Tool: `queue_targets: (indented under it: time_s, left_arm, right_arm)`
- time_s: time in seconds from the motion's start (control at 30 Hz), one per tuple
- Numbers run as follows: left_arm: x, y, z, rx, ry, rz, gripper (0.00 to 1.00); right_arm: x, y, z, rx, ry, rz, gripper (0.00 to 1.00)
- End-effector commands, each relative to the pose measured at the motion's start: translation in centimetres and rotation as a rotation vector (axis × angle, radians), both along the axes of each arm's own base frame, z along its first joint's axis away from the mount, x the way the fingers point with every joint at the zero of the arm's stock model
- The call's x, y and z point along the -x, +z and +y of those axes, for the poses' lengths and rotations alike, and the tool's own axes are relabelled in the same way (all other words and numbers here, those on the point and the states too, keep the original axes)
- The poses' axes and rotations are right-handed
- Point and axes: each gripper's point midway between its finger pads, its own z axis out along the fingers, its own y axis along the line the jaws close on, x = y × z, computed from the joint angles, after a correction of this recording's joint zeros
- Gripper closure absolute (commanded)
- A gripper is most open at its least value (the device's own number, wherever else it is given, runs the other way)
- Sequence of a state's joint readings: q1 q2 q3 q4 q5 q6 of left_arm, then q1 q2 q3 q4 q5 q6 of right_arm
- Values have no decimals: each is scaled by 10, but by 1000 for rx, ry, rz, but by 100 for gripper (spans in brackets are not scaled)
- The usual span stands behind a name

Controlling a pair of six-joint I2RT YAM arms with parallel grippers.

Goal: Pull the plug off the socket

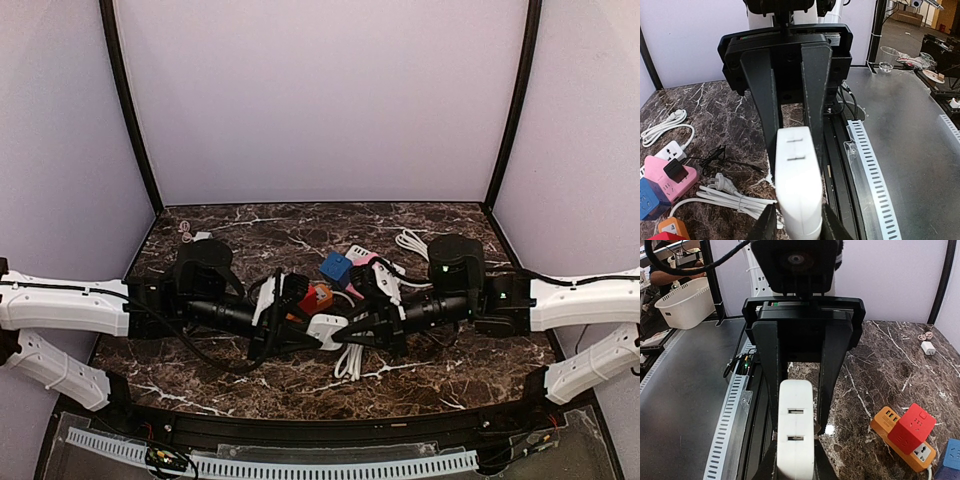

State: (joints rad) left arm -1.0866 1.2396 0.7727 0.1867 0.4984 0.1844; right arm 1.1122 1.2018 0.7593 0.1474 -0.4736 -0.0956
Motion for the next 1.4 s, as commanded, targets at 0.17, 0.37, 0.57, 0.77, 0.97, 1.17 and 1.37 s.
queue_targets:
  time_s: [0.17, 0.37, 0.57, 0.77, 0.97, 1.17, 1.37]
  left_arm:
    - [19, 19, -8, 56, -121, 54, 80]
    - [25, 20, -13, 59, -166, 80, 87]
    - [29, 25, -11, 73, -184, 71, 91]
    - [8, 21, -3, 73, -34, 45, 68]
    - [3, 28, 5, 115, 23, 48, 54]
    - [5, 26, 1, 95, 1, 59, 69]
    - [0, 23, -7, 78, 8, 83, 77]
  right_arm:
    - [0, 18, 6, -39, 24, -18, 100]
    - [1, 14, 8, -33, 36, -14, 100]
    - [1, 14, 6, -34, 29, -16, 100]
    - [1, 14, 1, -36, 19, -16, 100]
    - [2, 10, -1, -31, 15, -9, 100]
    - [2, 15, 0, -44, 18, -12, 100]
    - [1, 16, 1, -46, 15, -15, 100]
